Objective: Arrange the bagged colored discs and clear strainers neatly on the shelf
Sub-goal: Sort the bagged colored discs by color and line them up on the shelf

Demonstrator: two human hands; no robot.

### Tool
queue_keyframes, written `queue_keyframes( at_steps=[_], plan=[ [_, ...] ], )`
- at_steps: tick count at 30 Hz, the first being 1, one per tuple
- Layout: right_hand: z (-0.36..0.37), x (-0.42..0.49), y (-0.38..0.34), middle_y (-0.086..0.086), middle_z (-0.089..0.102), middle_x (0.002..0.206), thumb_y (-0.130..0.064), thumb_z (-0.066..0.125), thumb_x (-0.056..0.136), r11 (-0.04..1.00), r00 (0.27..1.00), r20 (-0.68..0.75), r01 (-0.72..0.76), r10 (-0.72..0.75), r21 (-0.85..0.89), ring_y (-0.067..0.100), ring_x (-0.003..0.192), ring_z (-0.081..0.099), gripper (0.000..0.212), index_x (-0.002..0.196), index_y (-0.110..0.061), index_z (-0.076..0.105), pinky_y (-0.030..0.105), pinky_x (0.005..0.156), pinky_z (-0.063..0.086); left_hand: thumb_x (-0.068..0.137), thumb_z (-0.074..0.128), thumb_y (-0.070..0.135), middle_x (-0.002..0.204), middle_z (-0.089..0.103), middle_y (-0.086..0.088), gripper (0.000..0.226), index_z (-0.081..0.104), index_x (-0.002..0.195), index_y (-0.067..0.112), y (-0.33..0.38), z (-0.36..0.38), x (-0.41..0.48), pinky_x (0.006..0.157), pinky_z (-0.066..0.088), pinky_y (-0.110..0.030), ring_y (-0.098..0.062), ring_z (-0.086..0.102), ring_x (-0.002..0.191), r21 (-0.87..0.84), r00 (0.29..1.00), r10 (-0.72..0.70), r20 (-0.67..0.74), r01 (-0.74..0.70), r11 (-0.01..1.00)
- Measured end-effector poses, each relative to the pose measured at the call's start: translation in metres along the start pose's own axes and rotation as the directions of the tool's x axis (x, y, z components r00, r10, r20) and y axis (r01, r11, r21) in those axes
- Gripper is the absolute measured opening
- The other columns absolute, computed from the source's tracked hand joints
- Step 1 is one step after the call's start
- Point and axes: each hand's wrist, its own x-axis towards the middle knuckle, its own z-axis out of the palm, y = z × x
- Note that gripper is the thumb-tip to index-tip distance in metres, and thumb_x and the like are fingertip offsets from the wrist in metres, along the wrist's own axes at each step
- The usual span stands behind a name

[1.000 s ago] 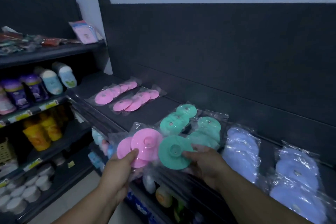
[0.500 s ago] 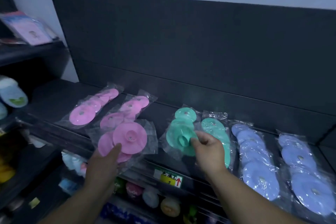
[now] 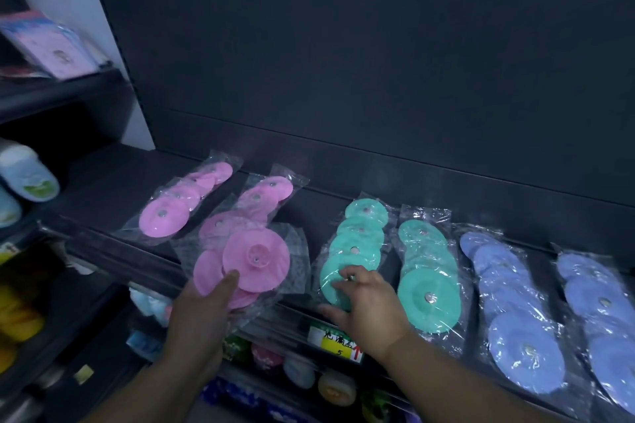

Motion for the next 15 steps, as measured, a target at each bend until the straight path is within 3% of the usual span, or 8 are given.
queue_keyframes(
  at_steps=[3,9,12,13,15],
  plan=[
    [-0.002,0.001,-0.004,-0.014,0.036,0.146,-0.067,0.042,0.088,0.999,0.999,0.037,-0.016,0.018,-0.051,0.015,0.129,0.038,0.058,0.132,-0.031,0.055,0.031,0.108,0.033,0.089,0.065,0.013,0.112,0.069,-0.004,0.038,0.059,0.126,0.014,0.002,0.002,0.002,0.098,0.047,-0.046,-0.023,0.066,0.101,0.001,1.000,0.001,0.014,-0.001,1.000],
    [-0.006,0.003,-0.001,-0.007,0.034,0.151,-0.048,0.035,0.098,0.998,0.995,0.104,-0.007,0.013,-0.059,0.023,0.130,0.040,0.041,0.126,-0.027,0.056,0.037,0.107,0.035,0.088,0.064,0.011,0.109,0.071,-0.006,0.036,0.061,0.124,0.013,0.005,0.015,-0.002,0.097,0.049,-0.048,-0.025,0.068,0.100,-0.002,0.993,-0.054,0.106,0.055,0.999],
    [-0.013,0.000,-0.007,0.006,0.063,0.114,-0.033,0.032,0.103,0.960,0.995,-0.037,-0.081,0.094,0.267,0.023,0.103,0.055,0.037,0.101,-0.012,0.063,0.040,0.095,0.045,0.086,0.066,0.011,0.106,0.073,-0.005,0.032,0.064,0.117,0.016,0.002,0.021,-0.006,0.092,0.051,-0.042,-0.023,0.069,0.097,0.011,0.985,-0.078,0.155,0.078,0.997],
    [-0.018,-0.002,-0.010,0.010,0.065,0.102,-0.034,0.032,0.103,0.897,0.983,-0.059,-0.135,0.176,0.420,0.024,0.096,0.057,0.041,0.097,-0.007,0.063,0.041,0.091,0.046,0.085,0.067,0.012,0.106,0.073,-0.005,0.031,0.064,0.116,0.015,0.000,0.022,-0.007,0.091,0.051,-0.042,-0.024,0.069,0.097,0.018,0.981,-0.095,0.168,0.093,0.996],
    [-0.026,-0.005,-0.016,0.016,0.066,0.090,-0.045,0.032,0.101,0.701,0.940,0.032,-0.275,0.339,0.658,0.026,0.087,0.061,0.054,0.100,0.001,0.062,0.040,0.085,0.050,0.084,0.068,0.012,0.106,0.073,-0.007,0.034,0.064,0.118,0.013,-0.005,0.026,-0.008,0.093,0.051,-0.046,-0.026,0.068,0.098,0.024,0.973,-0.131,0.192,0.129,0.991]
  ],
)
